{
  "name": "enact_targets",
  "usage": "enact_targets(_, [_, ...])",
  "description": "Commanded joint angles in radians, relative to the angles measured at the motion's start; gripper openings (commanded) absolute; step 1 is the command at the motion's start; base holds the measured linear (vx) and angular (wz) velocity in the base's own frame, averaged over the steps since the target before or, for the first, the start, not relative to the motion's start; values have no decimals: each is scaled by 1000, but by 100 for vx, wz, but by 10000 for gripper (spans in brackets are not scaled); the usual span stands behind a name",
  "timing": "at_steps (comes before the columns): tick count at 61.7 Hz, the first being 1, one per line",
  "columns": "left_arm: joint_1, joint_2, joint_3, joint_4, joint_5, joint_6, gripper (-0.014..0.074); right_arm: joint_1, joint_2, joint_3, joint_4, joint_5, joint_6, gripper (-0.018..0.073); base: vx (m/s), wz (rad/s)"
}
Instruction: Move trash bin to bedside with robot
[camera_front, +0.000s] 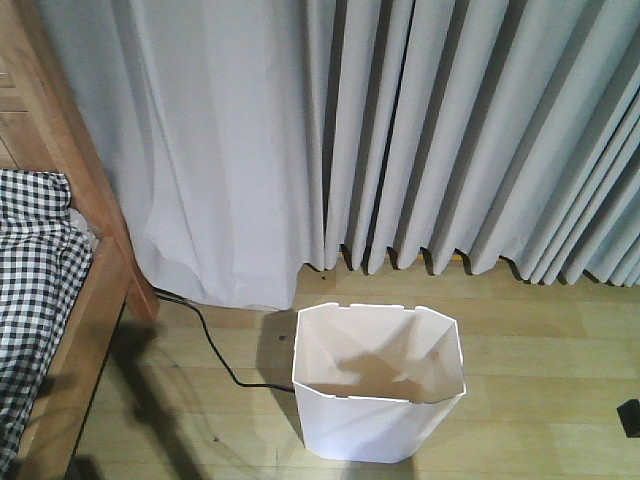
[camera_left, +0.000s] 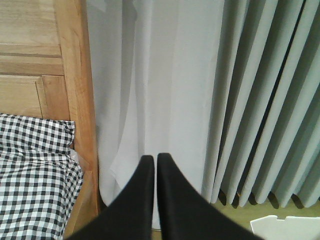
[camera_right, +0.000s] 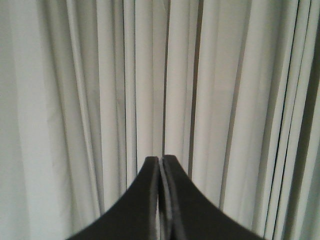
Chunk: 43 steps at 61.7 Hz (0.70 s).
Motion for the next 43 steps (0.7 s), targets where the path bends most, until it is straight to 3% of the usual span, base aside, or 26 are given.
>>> enact_targets(1, [-6,-14,19,-4,-69,-6,-6,0,-12,7,-18,-73,3,-9,0,0])
enact_targets(43, [-6,-14,19,-4,-69,-6,-6,-1,-12,7,-17,-73,3,-9,0,0])
